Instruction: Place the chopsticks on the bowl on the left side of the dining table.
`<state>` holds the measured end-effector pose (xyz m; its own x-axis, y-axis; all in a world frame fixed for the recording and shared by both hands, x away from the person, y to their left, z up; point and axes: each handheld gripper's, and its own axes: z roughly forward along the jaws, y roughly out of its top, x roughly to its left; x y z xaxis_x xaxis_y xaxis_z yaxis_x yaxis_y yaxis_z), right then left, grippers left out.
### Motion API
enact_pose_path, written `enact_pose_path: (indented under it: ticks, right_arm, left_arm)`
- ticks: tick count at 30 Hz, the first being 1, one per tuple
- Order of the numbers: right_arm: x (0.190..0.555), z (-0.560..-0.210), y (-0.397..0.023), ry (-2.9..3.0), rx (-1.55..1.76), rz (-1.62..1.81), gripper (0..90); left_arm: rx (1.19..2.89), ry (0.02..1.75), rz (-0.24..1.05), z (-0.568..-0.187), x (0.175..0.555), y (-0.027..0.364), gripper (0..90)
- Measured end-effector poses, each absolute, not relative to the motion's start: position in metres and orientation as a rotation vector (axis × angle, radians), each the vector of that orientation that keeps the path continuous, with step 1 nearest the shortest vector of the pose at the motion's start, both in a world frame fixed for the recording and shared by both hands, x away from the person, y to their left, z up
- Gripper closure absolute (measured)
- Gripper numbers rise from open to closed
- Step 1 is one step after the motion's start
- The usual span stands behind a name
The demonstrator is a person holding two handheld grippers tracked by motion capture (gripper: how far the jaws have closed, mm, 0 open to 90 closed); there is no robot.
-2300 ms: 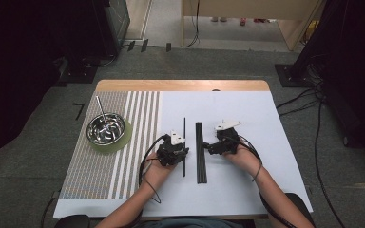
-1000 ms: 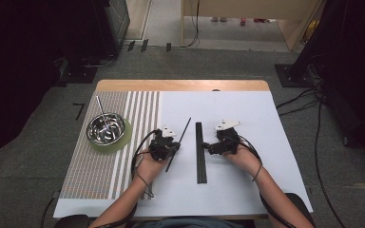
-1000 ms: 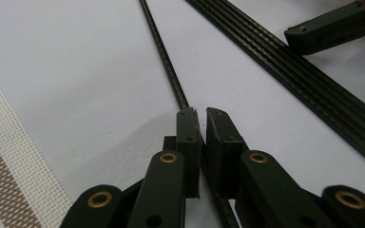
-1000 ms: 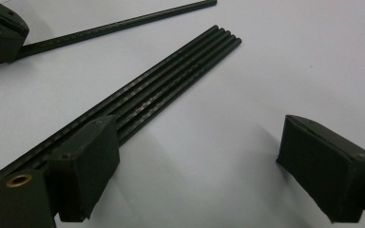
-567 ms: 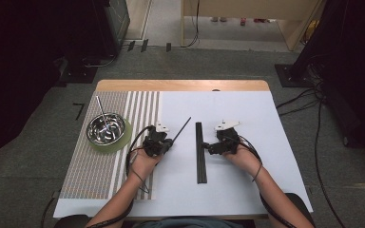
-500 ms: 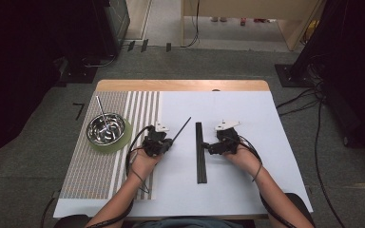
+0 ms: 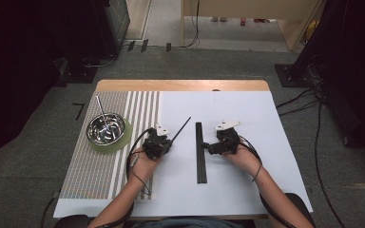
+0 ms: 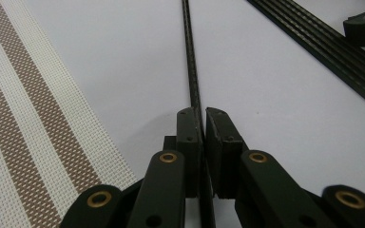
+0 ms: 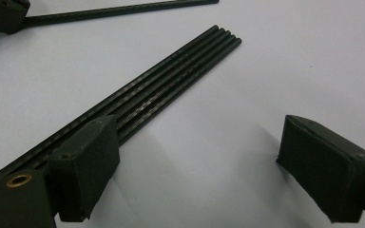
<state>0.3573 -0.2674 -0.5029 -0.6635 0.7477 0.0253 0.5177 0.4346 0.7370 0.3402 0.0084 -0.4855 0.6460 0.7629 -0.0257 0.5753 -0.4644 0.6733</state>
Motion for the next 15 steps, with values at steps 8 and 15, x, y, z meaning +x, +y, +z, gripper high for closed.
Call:
enact_pose_path:
  ticks: [8, 15]
  right_arm:
    - [0.3574, -0.5029, -0.2674, 2.386, 1.09, 1.067, 13.3]
    - [0.3573, -0.5029, -0.2674, 2.386, 1.09, 1.068, 13.4]
  left_arm:
    - [2.208, 1.039, 0.32, -0.4837, 0.3445, 0.0111, 87.4]
    - [2.207, 1.034, 0.297, -0.4826, 0.3461, 0.0136, 87.5]
